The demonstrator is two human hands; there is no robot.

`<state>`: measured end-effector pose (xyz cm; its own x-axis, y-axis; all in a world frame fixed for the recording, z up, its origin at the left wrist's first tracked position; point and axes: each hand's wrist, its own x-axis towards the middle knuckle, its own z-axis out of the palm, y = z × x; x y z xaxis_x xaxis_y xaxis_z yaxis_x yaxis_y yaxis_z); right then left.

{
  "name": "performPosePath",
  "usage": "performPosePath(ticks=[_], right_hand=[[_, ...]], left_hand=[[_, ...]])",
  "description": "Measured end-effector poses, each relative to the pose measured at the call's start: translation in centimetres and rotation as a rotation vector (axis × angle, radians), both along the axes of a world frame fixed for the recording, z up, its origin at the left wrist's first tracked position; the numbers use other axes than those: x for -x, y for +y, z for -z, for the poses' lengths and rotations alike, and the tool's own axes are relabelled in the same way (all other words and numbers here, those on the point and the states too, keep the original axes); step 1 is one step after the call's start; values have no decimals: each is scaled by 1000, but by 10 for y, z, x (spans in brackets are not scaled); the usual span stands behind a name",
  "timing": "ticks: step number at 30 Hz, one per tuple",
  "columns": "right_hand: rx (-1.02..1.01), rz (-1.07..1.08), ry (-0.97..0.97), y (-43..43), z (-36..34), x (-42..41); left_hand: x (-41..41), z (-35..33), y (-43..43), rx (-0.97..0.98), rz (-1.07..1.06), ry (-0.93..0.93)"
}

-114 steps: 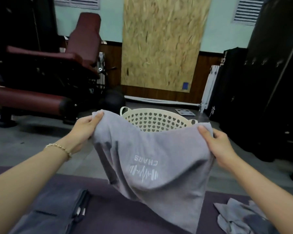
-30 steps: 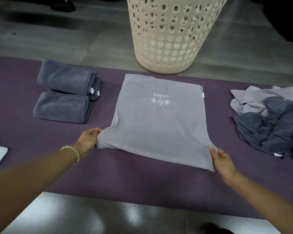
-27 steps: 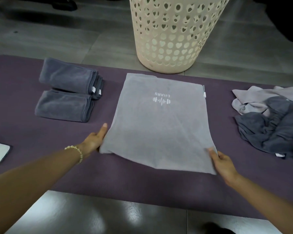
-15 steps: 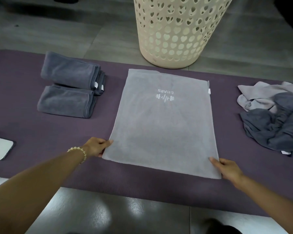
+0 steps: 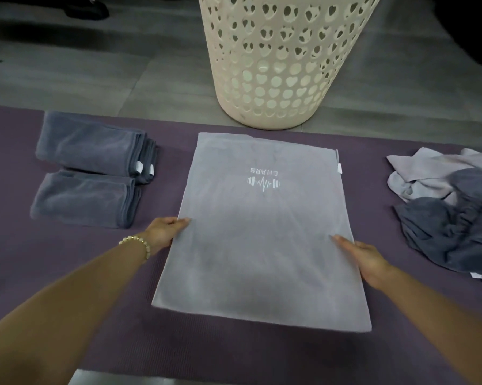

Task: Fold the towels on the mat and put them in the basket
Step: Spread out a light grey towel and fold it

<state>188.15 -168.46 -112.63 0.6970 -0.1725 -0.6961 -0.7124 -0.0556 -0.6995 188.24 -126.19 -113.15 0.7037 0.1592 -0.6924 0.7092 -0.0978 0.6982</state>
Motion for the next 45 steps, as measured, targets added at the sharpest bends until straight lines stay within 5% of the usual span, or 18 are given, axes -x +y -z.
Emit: performPosePath(ticks=[15,25,35,45], right_hand=[[-85,41,-193,8,5,-180],[134,210,-350,10,29,-230],[216,361,-347,6,61,-238],[221,274,-229,7,33,-243]], left_hand=[[-156,10,-17,-17,-115,-206],[-222,6,-10,-321,-244,-494],[-239,44,-9,-384,-186,-374],[-230,28,-6,-411,19,-228]])
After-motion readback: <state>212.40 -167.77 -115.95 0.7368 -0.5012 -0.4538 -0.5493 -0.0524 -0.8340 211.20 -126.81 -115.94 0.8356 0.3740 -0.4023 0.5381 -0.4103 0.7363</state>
